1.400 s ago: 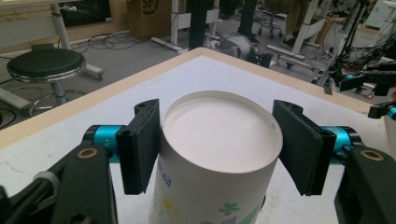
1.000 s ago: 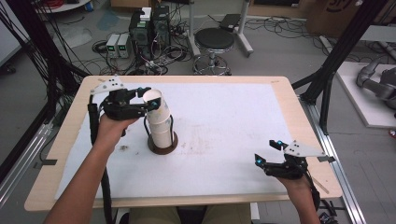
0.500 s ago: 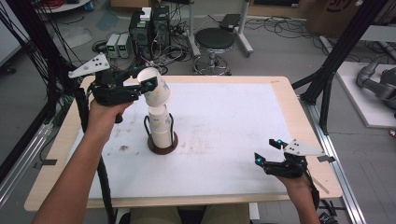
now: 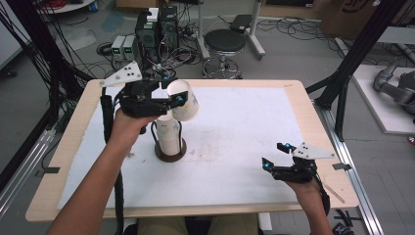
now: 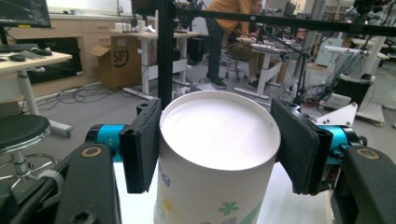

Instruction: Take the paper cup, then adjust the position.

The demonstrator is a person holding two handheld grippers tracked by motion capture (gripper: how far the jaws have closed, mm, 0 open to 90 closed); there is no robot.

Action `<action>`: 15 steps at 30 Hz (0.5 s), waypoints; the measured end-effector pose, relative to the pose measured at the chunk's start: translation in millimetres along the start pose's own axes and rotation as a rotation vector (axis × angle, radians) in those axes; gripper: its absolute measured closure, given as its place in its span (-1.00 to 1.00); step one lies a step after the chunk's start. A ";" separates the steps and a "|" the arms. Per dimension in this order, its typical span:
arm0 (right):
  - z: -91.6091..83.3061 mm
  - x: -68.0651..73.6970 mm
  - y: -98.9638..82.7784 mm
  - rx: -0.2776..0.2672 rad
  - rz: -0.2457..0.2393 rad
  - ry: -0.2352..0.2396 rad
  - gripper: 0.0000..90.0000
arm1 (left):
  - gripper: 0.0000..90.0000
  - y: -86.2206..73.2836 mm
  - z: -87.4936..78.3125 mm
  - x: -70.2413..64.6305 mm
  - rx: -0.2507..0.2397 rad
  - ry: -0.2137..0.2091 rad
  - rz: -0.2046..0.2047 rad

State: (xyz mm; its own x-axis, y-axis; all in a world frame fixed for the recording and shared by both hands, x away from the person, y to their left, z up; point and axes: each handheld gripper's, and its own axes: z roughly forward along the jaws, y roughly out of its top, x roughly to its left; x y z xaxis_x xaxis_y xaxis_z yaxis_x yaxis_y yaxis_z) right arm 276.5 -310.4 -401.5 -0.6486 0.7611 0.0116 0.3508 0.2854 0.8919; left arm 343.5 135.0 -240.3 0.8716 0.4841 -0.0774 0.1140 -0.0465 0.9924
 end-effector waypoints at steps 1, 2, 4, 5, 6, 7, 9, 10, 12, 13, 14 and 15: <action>0.7 0.1 0.3 0.001 -0.003 0.001 -0.57 | -0.19 -4.2 2.9 -1.8 0.002 -0.008 -0.007; 0.8 0.3 0.4 0.001 -0.003 0.003 -0.57 | -0.19 -6.3 4.1 -3.1 0.004 -0.009 -0.006; 0.5 1.2 1.2 -0.003 -0.007 0.010 -0.57 | -0.19 -10.0 6.9 -6.1 0.010 -0.017 -0.004; 0.3 1.5 2.0 -0.005 -0.010 0.013 -0.57 | -0.19 -11.3 8.2 -7.6 0.014 -0.020 0.000; 0.1 2.1 3.0 -0.007 -0.009 0.016 -0.57 | -0.19 -12.5 9.6 -9.0 0.015 -0.027 0.002; 0.1 2.1 3.0 -0.007 -0.009 0.016 -0.57 | -0.19 -12.5 9.6 -9.0 0.015 -0.027 0.002; 0.0 2.5 4.5 -0.015 -0.007 0.023 -0.57 | -0.19 -14.6 12.3 -11.1 0.019 -0.038 0.006; 0.7 3.2 5.2 -0.020 -0.002 0.036 -0.57 | -0.19 -16.7 15.1 -13.4 0.021 -0.048 0.008; 0.9 5.2 6.2 -0.025 0.000 0.057 -0.57 | -0.19 -17.9 16.6 -14.5 0.023 -0.055 0.009; 0.9 5.2 6.2 -0.025 0.000 0.057 -0.57 | -0.19 -19.1 18.0 -15.7 0.027 -0.059 0.010; 1.6 7.6 7.7 -0.025 -0.004 0.070 -0.57 | -0.19 -21.8 21.1 -18.5 0.035 -0.066 0.017; 2.4 8.5 8.5 -0.026 -0.004 0.078 -0.57 | -0.19 -21.8 21.1 -18.5 0.035 -0.066 0.017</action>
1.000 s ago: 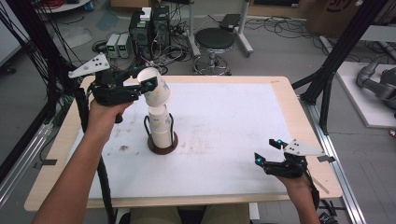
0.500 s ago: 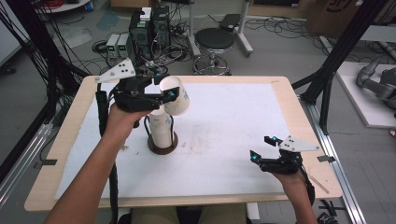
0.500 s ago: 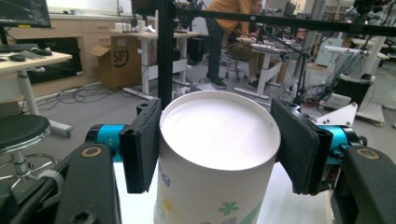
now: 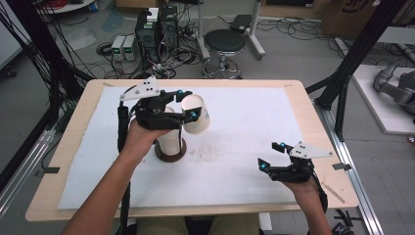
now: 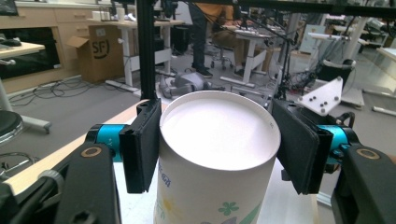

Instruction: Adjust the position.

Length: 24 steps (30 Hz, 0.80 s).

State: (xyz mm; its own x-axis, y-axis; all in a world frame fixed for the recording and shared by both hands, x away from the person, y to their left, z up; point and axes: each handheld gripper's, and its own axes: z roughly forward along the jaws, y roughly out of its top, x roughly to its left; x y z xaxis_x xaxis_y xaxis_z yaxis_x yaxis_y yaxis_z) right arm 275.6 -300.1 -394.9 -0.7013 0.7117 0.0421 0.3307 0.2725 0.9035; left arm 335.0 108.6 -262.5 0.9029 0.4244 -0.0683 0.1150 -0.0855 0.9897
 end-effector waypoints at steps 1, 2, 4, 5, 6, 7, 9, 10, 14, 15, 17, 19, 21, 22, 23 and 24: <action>0.0 0.0 0.0 0.000 0.000 0.000 -0.57 | -0.19 -1.7 1.8 -1.4 0.004 -0.002 0.003; 0.7 0.9 0.6 0.000 0.000 0.009 -0.57 | -0.19 -3.9 3.6 -2.7 0.009 -0.008 0.005; 2.8 2.3 1.5 -0.002 -0.003 0.023 -0.57 | -0.19 -8.8 7.6 -5.8 0.022 -0.011 0.009; 3.8 3.1 1.9 0.000 -0.006 0.030 -0.57 | -0.19 -11.5 9.6 -6.9 0.026 -0.017 0.006; 4.6 4.7 2.2 0.003 -0.001 0.036 -0.57 | -0.19 -14.9 12.1 -8.0 0.032 -0.020 0.006; 6.0 6.5 2.6 0.003 -0.006 0.050 -0.57 | -0.19 -19.3 14.9 -9.7 0.043 -0.023 0.007; 7.4 8.1 3.1 0.000 -0.011 0.067 -0.57 | -0.19 -21.6 16.5 -10.7 0.048 -0.026 0.006; 7.7 9.3 3.3 -0.002 -0.004 0.078 -0.57 | -0.19 -23.8 18.1 -11.7 0.053 -0.028 0.007; 8.3 14.3 6.3 -0.022 -0.007 0.119 -0.57 | -0.19 -32.2 23.7 -16.1 0.068 -0.035 0.005; 8.2 15.5 7.2 -0.026 -0.009 0.126 -0.57 | -0.19 -34.3 25.9 -17.0 0.071 -0.041 0.002; 8.3 17.5 8.9 -0.031 -0.009 0.137 -0.57 | -0.19 -39.6 31.3 -18.6 0.095 -0.052 0.006; 8.8 19.0 10.1 -0.034 -0.012 0.146 -0.57 | -0.19 -42.9 34.1 -19.3 0.106 -0.058 0.004; 10.0 20.6 11.1 -0.039 -0.016 0.156 -0.57 | -0.19 -46.0 36.3 -19.8 0.110 -0.066 0.003; 10.5 21.7 11.5 -0.039 -0.015 0.167 -0.57 | -0.19 -46.0 36.3 -19.8 0.110 -0.066 0.003; 11.4 22.5 12.0 -0.044 -0.021 0.174 -0.57 | -0.19 -47.5 37.2 -20.1 0.110 -0.068 0.000; 12.1 24.1 12.7 -0.043 -0.020 0.182 -0.57 | -0.19 -49.0 37.8 -20.2 0.114 -0.068 0.002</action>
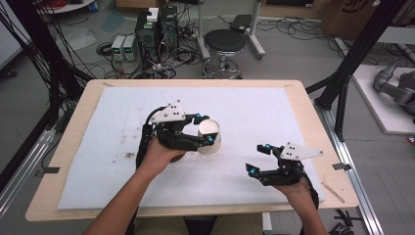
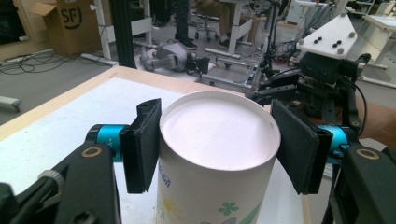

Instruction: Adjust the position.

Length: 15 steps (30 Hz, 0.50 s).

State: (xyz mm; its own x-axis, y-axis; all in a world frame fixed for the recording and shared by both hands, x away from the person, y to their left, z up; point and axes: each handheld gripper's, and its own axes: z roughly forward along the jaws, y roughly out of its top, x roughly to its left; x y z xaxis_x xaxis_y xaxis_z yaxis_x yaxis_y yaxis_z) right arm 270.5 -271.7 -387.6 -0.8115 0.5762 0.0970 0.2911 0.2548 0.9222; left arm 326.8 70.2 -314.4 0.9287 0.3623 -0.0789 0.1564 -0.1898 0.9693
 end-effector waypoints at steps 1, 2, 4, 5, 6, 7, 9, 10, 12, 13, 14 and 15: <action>0.0 0.0 0.0 0.000 0.000 0.000 -0.57 | -0.19 -1.5 0.9 -0.2 0.002 -0.004 -0.001; 1.4 0.8 0.8 -0.002 -0.008 0.008 -0.57 | -0.19 -2.9 1.9 -0.8 0.002 -0.008 -0.004; 7.2 4.6 3.6 0.006 -0.006 0.045 -0.57 | -0.19 -5.5 3.3 -1.6 0.006 -0.016 -0.003; 9.7 5.8 4.5 0.012 -0.009 0.053 -0.57 | -0.19 -6.7 4.1 -2.3 0.005 -0.020 -0.004; 12.6 6.9 5.3 0.013 -0.008 0.059 -0.57 | -0.19 -8.8 5.8 -3.7 0.010 -0.030 -0.004; 15.4 7.8 6.4 0.016 -0.009 0.075 -0.57 | -0.19 -9.9 6.6 -4.3 0.012 -0.036 -0.003; 21.0 10.2 8.5 0.027 -0.021 0.092 -0.57 | -0.19 -11.7 8.8 -6.1 0.017 -0.044 -0.001; 23.7 11.1 9.8 0.028 -0.028 0.097 -0.57 | -0.19 -12.6 9.7 -6.6 0.019 -0.049 0.001; 28.8 12.3 12.3 0.028 -0.039 0.108 -0.57 | -0.19 -14.6 11.7 -7.6 0.023 -0.057 -0.002; 31.0 12.8 13.6 0.030 -0.040 0.116 -0.57 | -0.19 -15.8 12.7 -8.1 0.024 -0.059 -0.003; 31.0 12.8 13.6 0.030 -0.040 0.116 -0.57 | -0.19 -15.8 12.7 -8.1 0.024 -0.059 -0.003; 33.3 13.1 14.7 0.030 -0.050 0.120 -0.57 | -0.19 -16.9 13.3 -8.2 0.028 -0.063 -0.001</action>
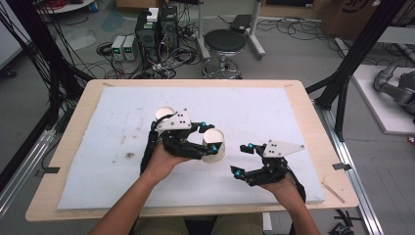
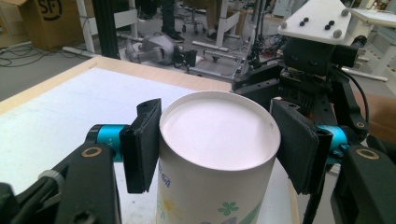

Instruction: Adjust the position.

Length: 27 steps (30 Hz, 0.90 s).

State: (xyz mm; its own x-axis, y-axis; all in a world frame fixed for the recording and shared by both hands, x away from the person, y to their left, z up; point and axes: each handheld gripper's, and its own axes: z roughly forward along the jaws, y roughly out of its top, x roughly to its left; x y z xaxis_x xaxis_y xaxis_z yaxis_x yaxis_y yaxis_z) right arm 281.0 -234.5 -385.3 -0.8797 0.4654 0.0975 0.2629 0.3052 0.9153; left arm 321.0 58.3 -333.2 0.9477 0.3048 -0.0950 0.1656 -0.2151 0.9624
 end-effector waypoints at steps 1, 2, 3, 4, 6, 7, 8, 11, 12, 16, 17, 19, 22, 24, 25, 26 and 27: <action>4.1 0.3 1.9 -0.006 -0.005 0.015 -0.57 | -0.19 -1.1 1.1 -0.6 0.001 -0.003 -0.004; 4.1 0.3 1.9 -0.006 -0.005 0.015 -0.57 | -0.19 -2.0 2.0 -1.0 0.003 -0.005 -0.005; 5.9 0.4 2.7 -0.003 -0.008 0.020 -0.57 | -0.19 -2.9 2.8 -1.3 0.003 -0.008 -0.008; 9.3 0.4 3.5 -0.005 -0.012 0.030 -0.57 | -0.19 -4.2 4.2 -2.0 0.006 -0.014 -0.009; 10.8 0.5 3.8 -0.006 -0.013 0.034 -0.57 | -0.19 -4.8 4.9 -2.5 0.006 -0.019 -0.011; 13.4 0.6 4.3 -0.005 -0.018 0.038 -0.57 | -0.19 -5.7 6.2 -3.2 0.007 -0.025 -0.009; 14.9 0.5 4.5 -0.004 -0.020 0.043 -0.57 | -0.19 -5.7 6.2 -3.2 0.007 -0.025 -0.009; 18.9 1.3 5.0 -0.004 -0.022 0.053 -0.57 | -0.19 -7.3 9.0 -4.9 0.011 -0.040 -0.011; 20.4 1.6 5.2 -0.006 -0.027 0.057 -0.57 | -0.19 -7.6 9.8 -5.6 0.009 -0.044 -0.013; 26.0 2.7 6.6 -0.013 -0.030 0.071 -0.57 | -0.19 -7.6 11.9 -6.8 0.007 -0.060 -0.014; 27.3 2.8 6.9 -0.014 -0.027 0.079 -0.57 | -0.19 -7.8 13.4 -7.8 0.000 -0.072 -0.020; 30.3 2.4 7.2 -0.017 -0.028 0.086 -0.57 | -0.18 -8.0 14.0 -7.9 -0.003 -0.080 -0.025; 33.8 1.9 7.2 -0.023 -0.028 0.097 -0.57 | -0.18 -8.1 15.2 -8.2 -0.013 -0.099 -0.033; 35.3 1.8 7.0 -0.032 -0.033 0.104 -0.53 | -0.18 -8.6 15.8 -8.6 -0.022 -0.114 -0.041; 35.3 1.8 7.0 -0.032 -0.033 0.104 -0.53 | -0.18 -8.6 15.8 -8.6 -0.022 -0.114 -0.041; 35.6 2.0 6.8 -0.033 -0.034 0.112 -0.48 | -0.18 -8.7 15.9 -8.8 -0.023 -0.114 -0.041; 36.7 2.4 6.4 -0.037 -0.041 0.121 -0.43 | -0.18 -8.9 16.0 -8.8 -0.023 -0.117 -0.042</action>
State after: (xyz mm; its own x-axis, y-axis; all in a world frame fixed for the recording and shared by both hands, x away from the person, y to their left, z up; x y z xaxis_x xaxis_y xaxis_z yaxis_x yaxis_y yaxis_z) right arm 295.1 -201.0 -393.5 -0.9314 0.3487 0.1046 0.2132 0.2897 0.9331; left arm 315.5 42.7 -345.0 0.9656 0.2029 -0.1627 0.2005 -0.1824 0.9625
